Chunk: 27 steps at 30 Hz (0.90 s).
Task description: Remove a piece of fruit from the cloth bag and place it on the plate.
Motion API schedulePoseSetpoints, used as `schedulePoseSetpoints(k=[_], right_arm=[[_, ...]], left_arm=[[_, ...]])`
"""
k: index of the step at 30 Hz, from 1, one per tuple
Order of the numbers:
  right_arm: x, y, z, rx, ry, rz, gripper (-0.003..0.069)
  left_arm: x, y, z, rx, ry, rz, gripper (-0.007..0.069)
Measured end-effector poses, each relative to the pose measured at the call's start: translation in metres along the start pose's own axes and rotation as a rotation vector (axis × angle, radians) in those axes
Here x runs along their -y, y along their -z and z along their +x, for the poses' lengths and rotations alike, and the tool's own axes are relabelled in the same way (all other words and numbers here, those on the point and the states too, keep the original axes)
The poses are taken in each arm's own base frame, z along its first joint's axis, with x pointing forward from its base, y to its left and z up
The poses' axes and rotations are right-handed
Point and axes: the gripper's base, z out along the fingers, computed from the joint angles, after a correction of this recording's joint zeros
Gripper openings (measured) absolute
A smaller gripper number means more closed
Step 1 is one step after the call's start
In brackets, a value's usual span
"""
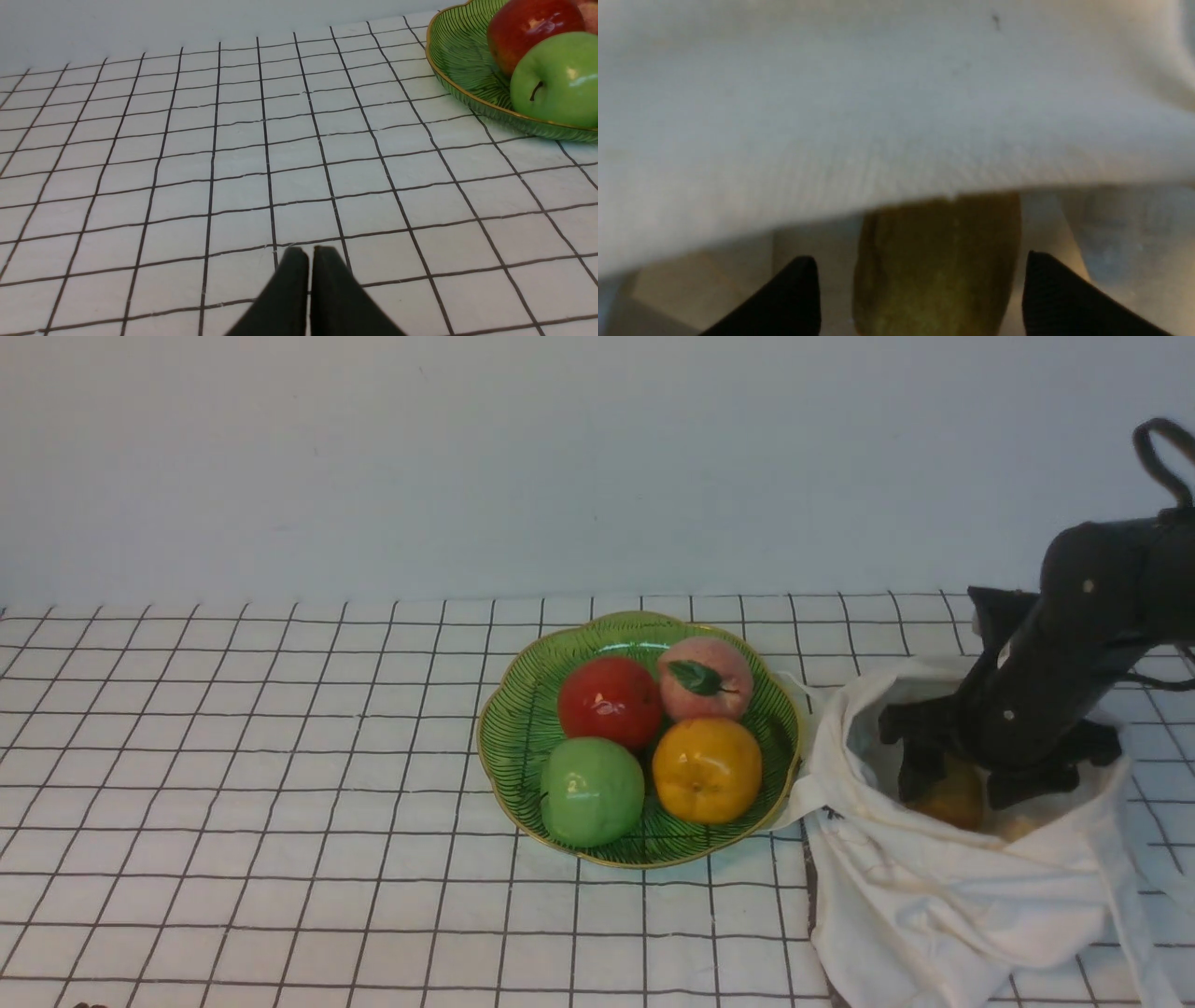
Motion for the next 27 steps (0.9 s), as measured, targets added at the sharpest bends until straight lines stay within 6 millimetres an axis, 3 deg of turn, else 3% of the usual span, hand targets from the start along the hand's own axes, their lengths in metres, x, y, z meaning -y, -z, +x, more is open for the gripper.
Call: schedulePoseSetpoints(k=[4, 7, 11, 16, 21, 24, 25, 26, 27], right_arm=[[0.000, -0.005, 0.000, -0.011, 0.006, 0.004, 0.0475], [0.000, -0.005, 0.000, -0.010, 0.014, 0.005, 0.0397], [0.000, 0.000, -0.002, -0.028, 0.048, 0.008, 0.0388], [-0.005, 0.061, -0.014, 0.021, 0.071, 0.003, 0.0388], [-0.020, 0.146, -0.032, 0.248, 0.109, -0.112, 0.0388], [-0.037, 0.162, -0.034, 0.318, 0.164, -0.193, 0.0388], [-0.051, 0.162, -0.033, 0.342, 0.205, -0.243, 0.0388], [-0.054, 0.161, -0.033, 0.342, 0.206, -0.250, 0.0388], [-0.075, 0.152, -0.031, 0.339, 0.268, -0.293, 0.0388]], left_arm=[[0.000, 0.000, 0.000, 0.000, 0.000, 0.000, -0.0008], [0.000, 0.000, 0.000, 0.000, 0.000, 0.000, -0.0008], [0.000, 0.000, 0.000, 0.000, 0.000, 0.000, -0.0008], [0.000, 0.000, 0.000, 0.000, 0.000, 0.000, -0.0008], [0.000, 0.000, 0.000, 0.000, 0.000, 0.000, -0.0008], [0.000, 0.000, 0.000, 0.000, 0.000, 0.000, -0.0008], [0.000, 0.000, 0.000, 0.000, 0.000, 0.000, -0.0008], [0.000, 0.000, 0.000, 0.000, 0.000, 0.000, -0.0008], [0.000, 0.000, 0.000, 0.000, 0.000, 0.000, -0.0008]])
